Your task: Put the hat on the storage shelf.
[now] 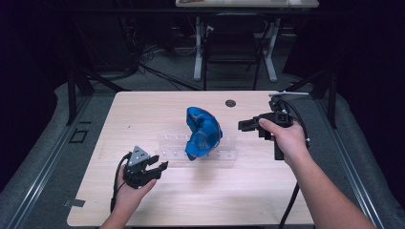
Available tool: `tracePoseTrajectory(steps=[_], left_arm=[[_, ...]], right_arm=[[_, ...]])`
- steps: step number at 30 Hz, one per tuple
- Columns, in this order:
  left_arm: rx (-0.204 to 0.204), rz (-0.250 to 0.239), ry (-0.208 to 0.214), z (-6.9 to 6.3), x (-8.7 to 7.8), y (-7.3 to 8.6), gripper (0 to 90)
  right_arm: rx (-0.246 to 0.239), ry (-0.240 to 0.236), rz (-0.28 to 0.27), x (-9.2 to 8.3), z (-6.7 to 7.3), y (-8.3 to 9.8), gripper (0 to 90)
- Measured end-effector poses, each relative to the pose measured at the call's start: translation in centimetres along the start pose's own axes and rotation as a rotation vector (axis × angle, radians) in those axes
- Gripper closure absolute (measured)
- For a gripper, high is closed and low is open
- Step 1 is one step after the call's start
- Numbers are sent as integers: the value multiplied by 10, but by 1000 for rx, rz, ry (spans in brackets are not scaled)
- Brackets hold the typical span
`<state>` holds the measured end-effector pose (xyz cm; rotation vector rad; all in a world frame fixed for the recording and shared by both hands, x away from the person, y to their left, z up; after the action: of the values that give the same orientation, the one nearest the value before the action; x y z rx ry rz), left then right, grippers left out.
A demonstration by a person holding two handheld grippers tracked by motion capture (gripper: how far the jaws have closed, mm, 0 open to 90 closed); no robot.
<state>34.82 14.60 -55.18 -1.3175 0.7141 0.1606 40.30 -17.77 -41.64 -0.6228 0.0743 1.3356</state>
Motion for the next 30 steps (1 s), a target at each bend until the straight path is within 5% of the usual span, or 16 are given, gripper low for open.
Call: tracePoseTrajectory(steps=[8, 11, 15, 23, 30], left_arm=[[-17, 13, -27, 17, -8, 13, 536], [-29, 12, -35, 23, -11, 18, 531], [-38, 25, -45, 31, -15, 28, 527], [-57, 31, -58, 42, -26, 39, 515], [-81, 40, -65, 51, -36, 54, 502]], right_arm=[[-27, 58, 12, -10, -9, 18, 736], [-21, 25, -3, -13, -7, 25, 731], [-47, 55, 13, -15, -11, 38, 717], [-40, 19, 16, -16, -17, 61, 671], [-77, 36, 23, -18, -25, 84, 647]])
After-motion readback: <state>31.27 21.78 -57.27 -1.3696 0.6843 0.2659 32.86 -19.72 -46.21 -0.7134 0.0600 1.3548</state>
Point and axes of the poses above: each handheld gripper's, and its own axes: x roughly forward along the jaws, y roughly out of its underside, z roughly to its left, the point moved 7 cm from there along x, roughly forward along the jaws, and after that the axes turned 15 degrees about -y, right-handed, at the moved point
